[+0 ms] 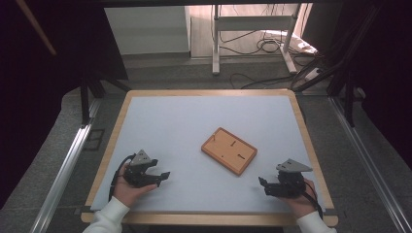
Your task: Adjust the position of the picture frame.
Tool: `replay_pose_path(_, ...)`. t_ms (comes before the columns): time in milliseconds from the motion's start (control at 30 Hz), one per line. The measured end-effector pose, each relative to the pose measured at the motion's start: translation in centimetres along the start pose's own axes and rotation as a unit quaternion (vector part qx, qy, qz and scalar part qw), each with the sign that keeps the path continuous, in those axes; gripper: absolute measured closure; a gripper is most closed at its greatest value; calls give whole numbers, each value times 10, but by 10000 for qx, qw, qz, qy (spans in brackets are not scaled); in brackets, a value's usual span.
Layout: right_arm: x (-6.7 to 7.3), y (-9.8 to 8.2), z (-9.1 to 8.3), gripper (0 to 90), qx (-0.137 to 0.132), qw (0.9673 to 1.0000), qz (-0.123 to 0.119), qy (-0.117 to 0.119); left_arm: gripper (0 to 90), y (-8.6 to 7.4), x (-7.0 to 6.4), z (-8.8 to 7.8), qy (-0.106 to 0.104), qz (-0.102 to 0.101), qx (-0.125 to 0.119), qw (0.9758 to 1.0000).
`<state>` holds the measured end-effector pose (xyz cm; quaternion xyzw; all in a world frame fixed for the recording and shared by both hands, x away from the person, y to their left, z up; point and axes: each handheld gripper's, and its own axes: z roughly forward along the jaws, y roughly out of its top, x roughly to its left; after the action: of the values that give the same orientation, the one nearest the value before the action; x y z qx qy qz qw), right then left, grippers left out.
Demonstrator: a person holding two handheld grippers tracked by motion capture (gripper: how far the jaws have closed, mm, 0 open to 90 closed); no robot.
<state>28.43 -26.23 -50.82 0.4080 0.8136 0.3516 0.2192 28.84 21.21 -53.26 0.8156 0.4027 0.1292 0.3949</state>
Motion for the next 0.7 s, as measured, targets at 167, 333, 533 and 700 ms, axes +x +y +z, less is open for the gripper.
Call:
replay_pose_path(167,2,0,-2,147,-11,9999,-135,8,270,2,1,3,112,-38,-1,9999)
replay_pose_path(333,3,-1,-7,150,-49,9998,-189,29,270,6,-3,5,223,-34,24,9997)
replay_pose_path(533,-2,-4,-10,153,-86,9999,-150,1,272,7,-5,1,269,-73,-4,9996)
replay_pose_path(700,-2,-5,-11,155,-89,9999,-139,-42,267,10,-4,1,216,-69,-12,9997)
